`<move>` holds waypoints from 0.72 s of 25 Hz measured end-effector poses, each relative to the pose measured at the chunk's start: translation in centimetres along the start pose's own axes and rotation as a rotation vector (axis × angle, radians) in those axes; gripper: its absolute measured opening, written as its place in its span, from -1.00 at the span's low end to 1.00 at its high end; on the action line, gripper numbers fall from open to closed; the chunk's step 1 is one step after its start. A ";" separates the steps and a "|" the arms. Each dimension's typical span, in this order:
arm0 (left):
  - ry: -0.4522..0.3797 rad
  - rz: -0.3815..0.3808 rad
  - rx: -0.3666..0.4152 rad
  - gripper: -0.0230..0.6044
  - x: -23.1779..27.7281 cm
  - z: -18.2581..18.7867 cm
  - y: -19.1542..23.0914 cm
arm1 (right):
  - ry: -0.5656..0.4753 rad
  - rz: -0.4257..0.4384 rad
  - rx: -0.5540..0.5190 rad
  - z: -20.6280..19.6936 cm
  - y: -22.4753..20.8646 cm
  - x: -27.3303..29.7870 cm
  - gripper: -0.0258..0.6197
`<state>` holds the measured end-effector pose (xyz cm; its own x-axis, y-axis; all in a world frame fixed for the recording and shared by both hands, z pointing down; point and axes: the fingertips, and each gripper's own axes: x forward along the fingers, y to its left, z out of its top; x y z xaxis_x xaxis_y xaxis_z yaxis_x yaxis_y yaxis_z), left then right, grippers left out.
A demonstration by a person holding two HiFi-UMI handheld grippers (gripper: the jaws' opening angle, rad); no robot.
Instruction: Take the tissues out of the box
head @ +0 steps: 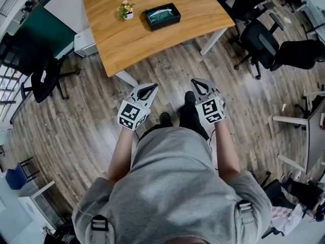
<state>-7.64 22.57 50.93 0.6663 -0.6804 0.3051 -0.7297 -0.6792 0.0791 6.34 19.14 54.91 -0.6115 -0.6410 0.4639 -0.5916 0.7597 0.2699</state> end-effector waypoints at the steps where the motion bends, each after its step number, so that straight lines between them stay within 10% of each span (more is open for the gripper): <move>1: -0.003 -0.002 -0.001 -0.86 0.1 0.0 -0.1 | 0.001 0.000 0.000 0.0 0.0 0.0 -0.91; 18: -0.009 -0.018 0.009 -0.81 0.2 0.3 0.2 | -0.066 0.023 0.015 1.6 0.5 0.3 -0.80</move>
<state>-7.61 22.28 50.71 0.6808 -0.6702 0.2954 -0.7160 -0.6939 0.0758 5.03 19.11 53.83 -0.6582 -0.6297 0.4127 -0.5845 0.7728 0.2472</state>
